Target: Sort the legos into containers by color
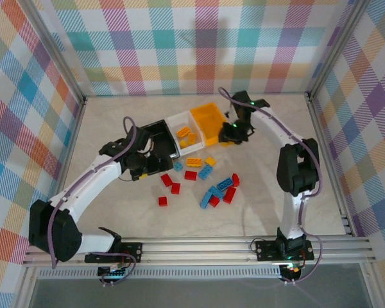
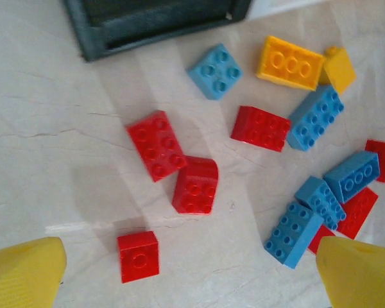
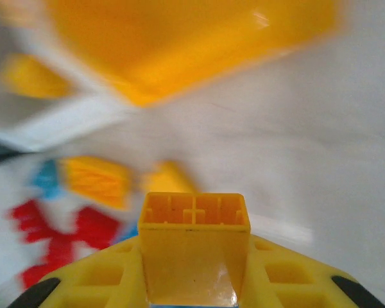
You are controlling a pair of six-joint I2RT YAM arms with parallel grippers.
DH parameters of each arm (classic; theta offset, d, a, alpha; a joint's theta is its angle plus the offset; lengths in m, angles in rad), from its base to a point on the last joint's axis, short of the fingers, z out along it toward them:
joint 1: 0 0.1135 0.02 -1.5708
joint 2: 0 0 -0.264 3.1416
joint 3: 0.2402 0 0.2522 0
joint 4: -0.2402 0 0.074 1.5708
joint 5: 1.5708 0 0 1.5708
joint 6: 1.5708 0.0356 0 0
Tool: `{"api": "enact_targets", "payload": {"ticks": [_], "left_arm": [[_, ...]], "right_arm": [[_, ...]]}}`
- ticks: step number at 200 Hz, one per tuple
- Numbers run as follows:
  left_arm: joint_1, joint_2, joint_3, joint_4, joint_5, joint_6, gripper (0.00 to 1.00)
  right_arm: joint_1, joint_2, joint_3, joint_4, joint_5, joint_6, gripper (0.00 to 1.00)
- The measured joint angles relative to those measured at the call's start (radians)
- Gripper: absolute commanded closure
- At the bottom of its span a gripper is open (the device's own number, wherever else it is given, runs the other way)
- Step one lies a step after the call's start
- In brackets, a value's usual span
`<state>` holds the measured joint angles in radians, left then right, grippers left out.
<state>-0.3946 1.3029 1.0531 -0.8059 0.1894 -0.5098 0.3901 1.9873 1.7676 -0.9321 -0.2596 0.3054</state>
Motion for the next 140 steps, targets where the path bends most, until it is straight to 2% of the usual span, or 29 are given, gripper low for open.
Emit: {"api": "enact_targets", "payload": {"ticks": [37,89,126,140], "left_arm": [[0.049,-0.011,-0.060,0.000,0.014,-0.030,0.00],[0.050,0.005,-0.161,0.055,0.077,-0.096,0.03],[0.043,0.005,-0.162,0.056,0.091,-0.092,0.09],[0.029,0.005,-0.168,0.057,0.090,-0.081,0.11]], "right_arm": [[0.120,0.099,0.239,0.027,-0.104,0.051,0.70],[0.127,0.362,0.449,0.039,-0.154,0.110,0.70],[0.127,0.455,0.555,0.031,-0.180,0.152,0.52],[0.127,0.471,0.600,0.027,-0.189,0.163,0.48]]}}
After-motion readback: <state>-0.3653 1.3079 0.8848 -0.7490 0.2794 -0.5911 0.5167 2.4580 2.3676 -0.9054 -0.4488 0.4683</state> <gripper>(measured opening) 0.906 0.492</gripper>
